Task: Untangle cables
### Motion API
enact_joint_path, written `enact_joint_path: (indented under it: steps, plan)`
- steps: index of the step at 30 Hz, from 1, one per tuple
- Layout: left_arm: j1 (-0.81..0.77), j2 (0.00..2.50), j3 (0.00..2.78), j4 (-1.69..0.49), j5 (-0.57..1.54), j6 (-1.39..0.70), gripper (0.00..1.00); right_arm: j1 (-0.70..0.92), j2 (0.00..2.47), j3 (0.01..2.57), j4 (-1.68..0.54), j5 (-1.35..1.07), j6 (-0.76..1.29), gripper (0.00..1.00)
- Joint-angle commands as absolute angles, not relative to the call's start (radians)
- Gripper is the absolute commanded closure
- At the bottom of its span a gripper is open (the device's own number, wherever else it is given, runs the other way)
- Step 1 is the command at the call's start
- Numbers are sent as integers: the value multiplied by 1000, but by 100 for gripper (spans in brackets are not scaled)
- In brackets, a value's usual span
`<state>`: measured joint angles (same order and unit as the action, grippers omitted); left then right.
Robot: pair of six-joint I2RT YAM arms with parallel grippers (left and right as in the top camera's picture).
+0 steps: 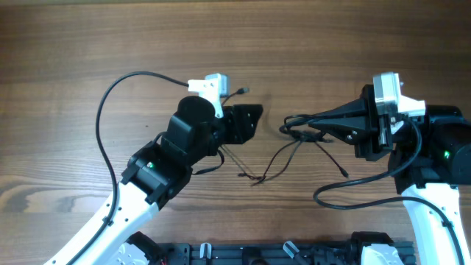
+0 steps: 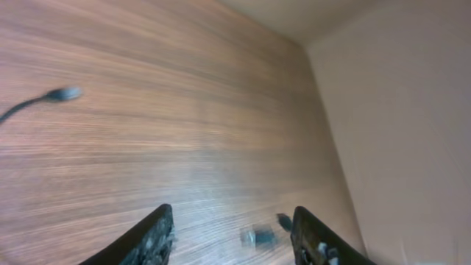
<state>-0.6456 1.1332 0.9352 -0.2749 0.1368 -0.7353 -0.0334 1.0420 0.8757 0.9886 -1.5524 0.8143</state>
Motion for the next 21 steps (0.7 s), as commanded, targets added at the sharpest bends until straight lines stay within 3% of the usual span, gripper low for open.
enact_joint_path:
  steps: [1,2,5,6,13,21]
  plan:
    - [-643,1139,931,-290,9,-899,52,-31,1042,890,994,-1552,815,96]
    - [-643,1139,931,-291,12,-907,51,-31,1042,890,994,-1552,815,96]
    - [-643,1136,931,-277,86,-862,8,-31,1042,890,994,-1552,815,96]
    - [-643,1127,931,-249,144,-768,0,-31,1042,890,994,-1552,815,96]
    - [-643,1028,931,-130,417,-339,0,-31,1042,890,982,-1533,815,96]
    - [-643,1002,931,-63,569,-231,0,-31,1042,890,982,-1379,999,96]
